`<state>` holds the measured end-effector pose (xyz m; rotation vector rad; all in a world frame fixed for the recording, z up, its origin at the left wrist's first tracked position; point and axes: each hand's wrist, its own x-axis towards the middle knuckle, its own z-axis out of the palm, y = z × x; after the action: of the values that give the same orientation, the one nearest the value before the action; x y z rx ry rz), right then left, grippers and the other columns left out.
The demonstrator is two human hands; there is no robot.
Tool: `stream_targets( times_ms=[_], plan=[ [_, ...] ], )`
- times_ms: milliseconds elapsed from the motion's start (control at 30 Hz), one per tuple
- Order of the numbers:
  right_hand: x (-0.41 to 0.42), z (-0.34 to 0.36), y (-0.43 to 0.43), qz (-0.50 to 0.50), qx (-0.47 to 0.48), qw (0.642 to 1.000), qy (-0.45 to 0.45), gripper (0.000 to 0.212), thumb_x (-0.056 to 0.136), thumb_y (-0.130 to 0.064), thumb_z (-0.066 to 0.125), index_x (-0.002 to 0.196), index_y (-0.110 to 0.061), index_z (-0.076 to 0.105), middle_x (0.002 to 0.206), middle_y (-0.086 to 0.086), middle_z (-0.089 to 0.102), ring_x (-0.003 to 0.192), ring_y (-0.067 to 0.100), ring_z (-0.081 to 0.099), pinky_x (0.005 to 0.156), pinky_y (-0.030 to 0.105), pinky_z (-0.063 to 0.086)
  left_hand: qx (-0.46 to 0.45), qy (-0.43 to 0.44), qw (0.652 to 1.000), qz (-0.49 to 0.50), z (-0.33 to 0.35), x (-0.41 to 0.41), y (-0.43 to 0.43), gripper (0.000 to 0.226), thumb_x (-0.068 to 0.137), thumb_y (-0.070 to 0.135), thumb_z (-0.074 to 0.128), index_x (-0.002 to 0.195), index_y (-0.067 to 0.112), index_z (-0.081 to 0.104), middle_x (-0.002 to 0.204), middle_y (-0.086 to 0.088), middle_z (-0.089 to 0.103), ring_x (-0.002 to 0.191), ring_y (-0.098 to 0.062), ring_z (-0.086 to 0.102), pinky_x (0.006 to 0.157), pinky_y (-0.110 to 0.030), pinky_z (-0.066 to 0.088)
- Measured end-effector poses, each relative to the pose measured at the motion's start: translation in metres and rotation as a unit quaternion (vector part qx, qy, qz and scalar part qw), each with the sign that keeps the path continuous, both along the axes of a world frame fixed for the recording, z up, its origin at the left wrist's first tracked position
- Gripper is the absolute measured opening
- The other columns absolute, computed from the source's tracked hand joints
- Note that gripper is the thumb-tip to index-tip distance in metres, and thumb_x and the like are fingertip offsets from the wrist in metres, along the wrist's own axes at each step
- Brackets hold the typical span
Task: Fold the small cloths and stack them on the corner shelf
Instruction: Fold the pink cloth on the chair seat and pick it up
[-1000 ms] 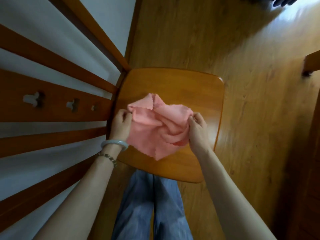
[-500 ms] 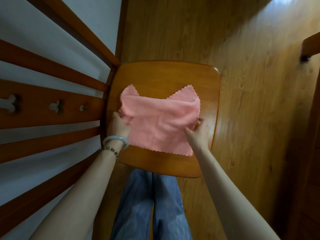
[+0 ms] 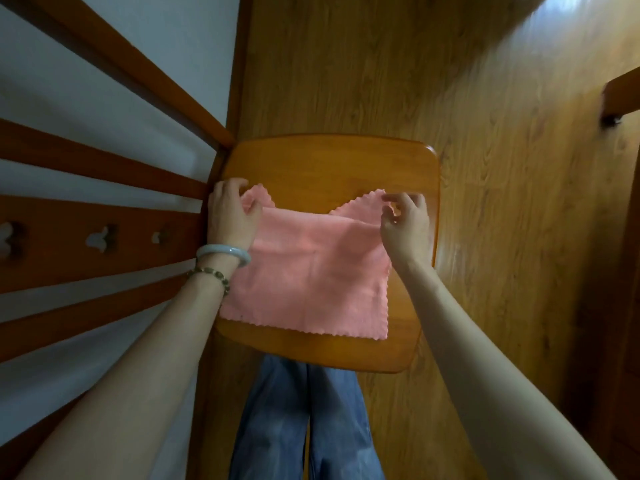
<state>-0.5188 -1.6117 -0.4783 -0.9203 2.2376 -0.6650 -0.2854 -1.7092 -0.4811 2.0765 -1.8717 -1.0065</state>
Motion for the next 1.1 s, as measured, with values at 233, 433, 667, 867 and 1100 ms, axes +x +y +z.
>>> stream_targets(
  times_ms=[233, 433, 667, 867, 1100],
  plan=[
    [-0.003, -0.034, -0.018, -0.057, 0.043, 0.997, 0.005, 0.023, 0.093, -0.018, 0.051, 0.110, -0.011, 0.065, 0.110, 0.007, 0.057, 0.103, 0.023, 0.055, 0.089, 0.032, 0.048, 0.032, -0.043, 0.998, -0.024, -0.027, 0.001, -0.017, 0.042, 0.081, 0.022, 0.069, 0.120, 0.013, 0.056, 0.122, -0.009, 0.054, 0.113, -0.026, 0.052, 0.091, -0.036, 0.044],
    [-0.019, -0.027, -0.030, -0.100, 0.043, 0.994, 0.023, 0.015, 0.089, -0.016, 0.058, 0.099, -0.009, 0.068, 0.101, 0.007, 0.060, 0.090, 0.018, 0.055, 0.077, 0.017, 0.038, -0.064, -0.036, 0.997, -0.016, -0.022, 0.010, -0.024, 0.007, 0.089, 0.016, 0.058, 0.090, 0.010, 0.063, 0.092, -0.007, 0.062, 0.086, -0.023, 0.057, 0.069, -0.031, 0.040],
    [-0.044, -0.022, -0.047, -0.178, 0.000, 0.984, -0.028, 0.007, 0.088, -0.026, 0.062, 0.091, -0.019, 0.063, 0.085, -0.004, 0.063, 0.075, 0.007, 0.056, 0.056, 0.004, 0.039, -0.073, 0.049, 0.992, 0.093, -0.014, -0.002, -0.053, 0.016, 0.091, 0.024, 0.056, 0.094, 0.011, 0.064, 0.089, -0.001, 0.062, 0.081, -0.013, 0.055, 0.070, -0.024, 0.042],
    [-0.039, -0.026, -0.045, -0.149, 0.031, 0.987, -0.042, 0.033, 0.080, -0.021, 0.058, 0.113, -0.022, 0.063, 0.100, 0.004, 0.063, 0.074, 0.007, 0.057, 0.049, 0.003, 0.039, -0.017, 0.074, 0.995, 0.057, -0.026, -0.003, -0.051, 0.020, 0.091, 0.028, 0.055, 0.103, 0.017, 0.068, 0.104, -0.001, 0.067, 0.096, -0.017, 0.061, 0.086, -0.033, 0.051],
    [-0.045, -0.023, -0.054, -0.122, 0.052, 0.991, -0.027, 0.014, 0.086, -0.024, 0.063, 0.098, -0.019, 0.069, 0.084, -0.007, 0.062, 0.081, 0.011, 0.059, 0.067, 0.021, 0.043, -0.049, 0.069, 0.994, 0.064, -0.026, 0.000, -0.048, 0.018, 0.092, 0.022, 0.056, 0.099, 0.015, 0.070, 0.096, -0.005, 0.064, 0.088, -0.014, 0.057, 0.082, -0.030, 0.050]
  ],
)
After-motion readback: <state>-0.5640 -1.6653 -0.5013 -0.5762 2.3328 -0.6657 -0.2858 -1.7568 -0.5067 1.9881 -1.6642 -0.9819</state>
